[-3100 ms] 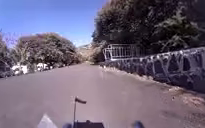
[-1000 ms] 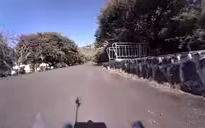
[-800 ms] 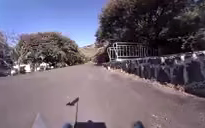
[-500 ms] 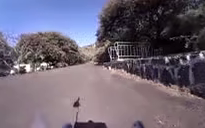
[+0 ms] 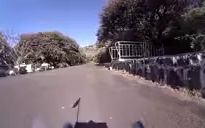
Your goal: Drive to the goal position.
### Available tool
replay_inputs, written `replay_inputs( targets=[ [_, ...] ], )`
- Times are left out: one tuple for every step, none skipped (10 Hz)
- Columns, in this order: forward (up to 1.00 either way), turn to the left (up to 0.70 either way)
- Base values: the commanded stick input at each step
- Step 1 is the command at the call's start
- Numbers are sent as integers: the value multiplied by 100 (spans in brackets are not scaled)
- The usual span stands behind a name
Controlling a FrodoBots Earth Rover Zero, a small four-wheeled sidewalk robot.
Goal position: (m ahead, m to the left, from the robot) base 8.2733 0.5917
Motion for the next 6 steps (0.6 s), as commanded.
replay_inputs(
  targets=[
    [50,0],
    [50,0],
    [50,0],
    [50,0],
    [50,0],
    [50,0]
  ],
)
